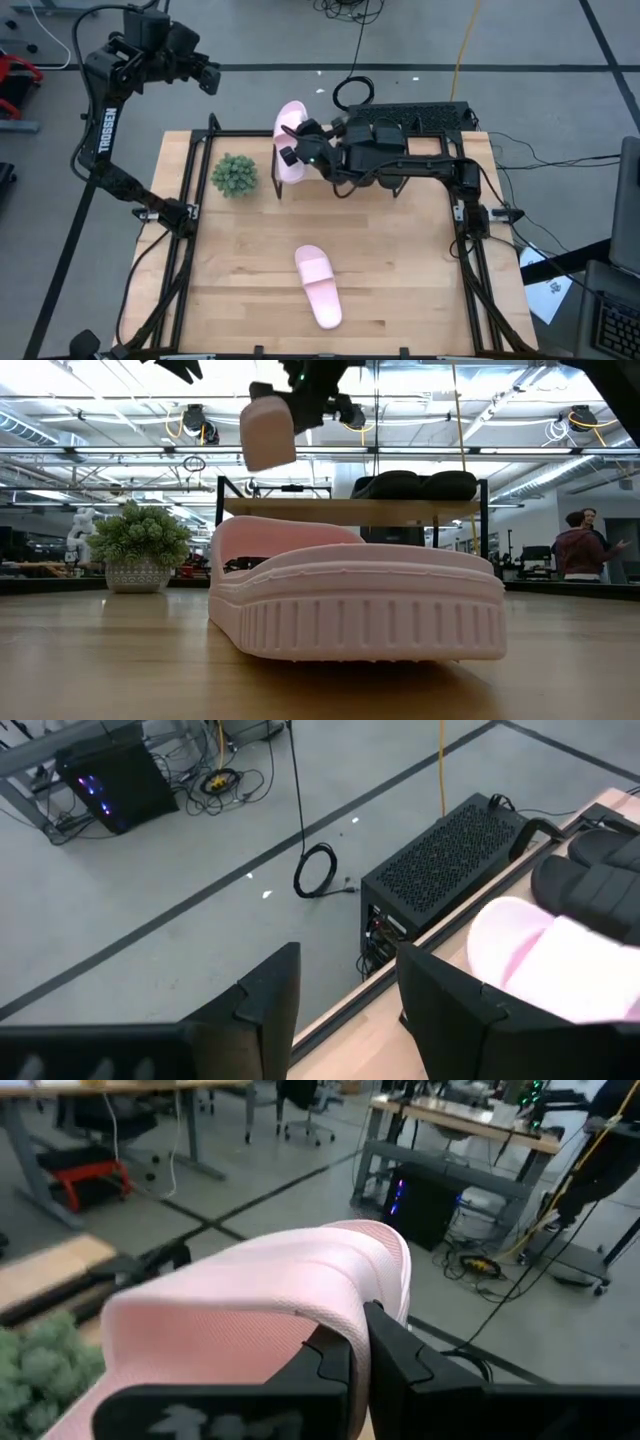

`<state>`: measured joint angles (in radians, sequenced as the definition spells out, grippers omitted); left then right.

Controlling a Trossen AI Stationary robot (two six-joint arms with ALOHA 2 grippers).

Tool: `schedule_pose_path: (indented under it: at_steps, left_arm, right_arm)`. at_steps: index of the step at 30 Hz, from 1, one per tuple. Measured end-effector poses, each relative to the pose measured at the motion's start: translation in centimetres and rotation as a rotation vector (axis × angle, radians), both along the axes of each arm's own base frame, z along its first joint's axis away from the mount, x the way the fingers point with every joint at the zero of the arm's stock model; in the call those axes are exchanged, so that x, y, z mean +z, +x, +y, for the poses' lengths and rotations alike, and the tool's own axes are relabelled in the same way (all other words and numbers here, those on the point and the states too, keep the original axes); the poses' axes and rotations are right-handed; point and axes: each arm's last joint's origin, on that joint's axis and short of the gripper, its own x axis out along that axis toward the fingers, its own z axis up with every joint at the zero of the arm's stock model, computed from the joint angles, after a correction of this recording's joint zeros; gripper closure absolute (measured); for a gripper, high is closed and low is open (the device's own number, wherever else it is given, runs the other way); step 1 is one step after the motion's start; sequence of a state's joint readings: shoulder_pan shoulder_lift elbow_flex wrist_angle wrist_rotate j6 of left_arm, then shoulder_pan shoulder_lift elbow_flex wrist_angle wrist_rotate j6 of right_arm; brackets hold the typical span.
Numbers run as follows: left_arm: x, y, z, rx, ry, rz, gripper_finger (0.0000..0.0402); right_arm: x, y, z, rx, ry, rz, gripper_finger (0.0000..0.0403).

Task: Pick and place slides into the shelf
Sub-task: Put the left pink slipper on the shelf

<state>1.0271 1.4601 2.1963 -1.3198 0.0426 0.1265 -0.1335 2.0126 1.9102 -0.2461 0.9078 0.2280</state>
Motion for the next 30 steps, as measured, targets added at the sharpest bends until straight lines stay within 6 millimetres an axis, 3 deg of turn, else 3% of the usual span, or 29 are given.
schedule_pose_path:
  at_steps: [6,25,30]
  left_arm:
    - [0.0,0.0,0.0,-0.001,0.002,0.002,0.0234]
    - [0.2,0.1,0.1,-0.013,0.036,0.004,0.0234]
    - [0.3,0.1,0.2,-0.014,0.048,-0.003,0.0234]
  right_arm:
    - [-2.2,0.9,-0.6,0.025,0.042,0.041,0.0403]
    - [-2.6,0.6,-1.9,-0.061,0.042,0.022,0.0403]
    - [-3.9,1.0,-2.1,-0.062,0.068,0.039,0.0403]
